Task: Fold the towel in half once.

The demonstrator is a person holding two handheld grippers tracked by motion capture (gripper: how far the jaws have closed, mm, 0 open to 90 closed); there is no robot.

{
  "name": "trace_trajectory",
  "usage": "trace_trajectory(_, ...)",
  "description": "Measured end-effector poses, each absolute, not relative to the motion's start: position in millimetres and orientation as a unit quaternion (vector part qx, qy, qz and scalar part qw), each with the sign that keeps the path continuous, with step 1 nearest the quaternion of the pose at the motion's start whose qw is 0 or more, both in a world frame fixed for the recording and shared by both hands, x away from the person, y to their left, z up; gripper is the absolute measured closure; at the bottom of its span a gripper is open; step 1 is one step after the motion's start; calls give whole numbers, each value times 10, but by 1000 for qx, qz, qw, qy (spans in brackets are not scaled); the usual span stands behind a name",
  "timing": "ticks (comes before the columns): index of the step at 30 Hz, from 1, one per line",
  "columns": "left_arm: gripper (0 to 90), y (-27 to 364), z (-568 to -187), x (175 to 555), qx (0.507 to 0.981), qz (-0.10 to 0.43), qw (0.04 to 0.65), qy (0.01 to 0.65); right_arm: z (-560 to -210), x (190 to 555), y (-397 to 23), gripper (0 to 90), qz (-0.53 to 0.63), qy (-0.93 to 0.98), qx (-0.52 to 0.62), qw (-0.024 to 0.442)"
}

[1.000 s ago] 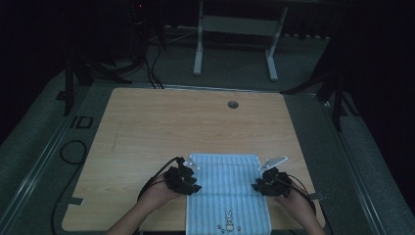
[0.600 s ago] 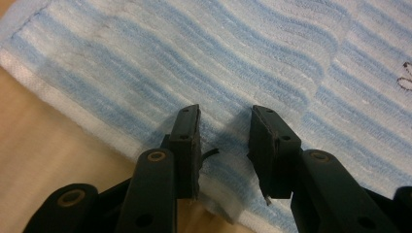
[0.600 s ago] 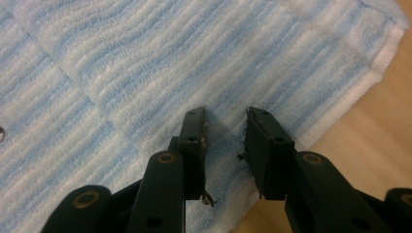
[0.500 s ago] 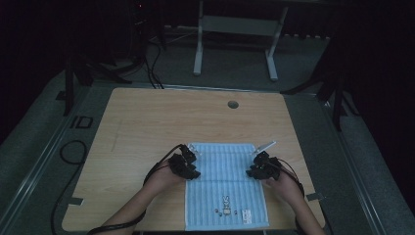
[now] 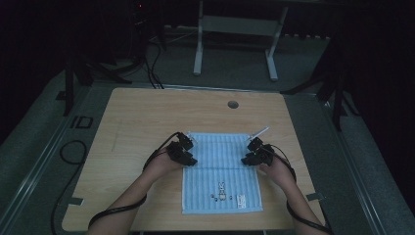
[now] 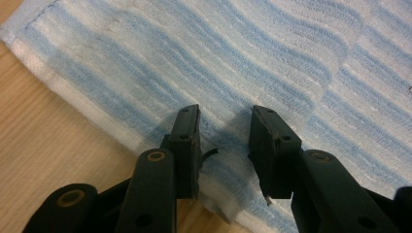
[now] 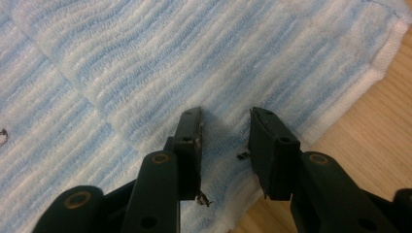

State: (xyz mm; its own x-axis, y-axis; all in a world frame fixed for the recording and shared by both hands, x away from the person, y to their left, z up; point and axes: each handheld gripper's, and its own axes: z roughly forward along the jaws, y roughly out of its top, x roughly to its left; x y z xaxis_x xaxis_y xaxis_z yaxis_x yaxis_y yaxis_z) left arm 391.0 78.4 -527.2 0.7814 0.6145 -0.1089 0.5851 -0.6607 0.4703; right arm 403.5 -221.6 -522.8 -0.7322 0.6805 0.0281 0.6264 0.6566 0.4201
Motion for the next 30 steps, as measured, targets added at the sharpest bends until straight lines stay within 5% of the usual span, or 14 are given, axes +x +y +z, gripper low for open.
trace_trajectory(7, 586, 808, -5218, 3913, 909, 26, 244, 337, -5201, 4040, -2188, 594, 207, 910, 354, 62)
trace_trajectory(17, 555, 941, -4909, 4414, 885, 96, 223, 397, -4802, 4450, -2295, 559, 226, 888, 386, 108)
trace_trajectory(30, 554, 840, -5188, 4798, 882, 86, 186, 426, -5106, 5038, -2189, 497, 176, 870, 452, 94)
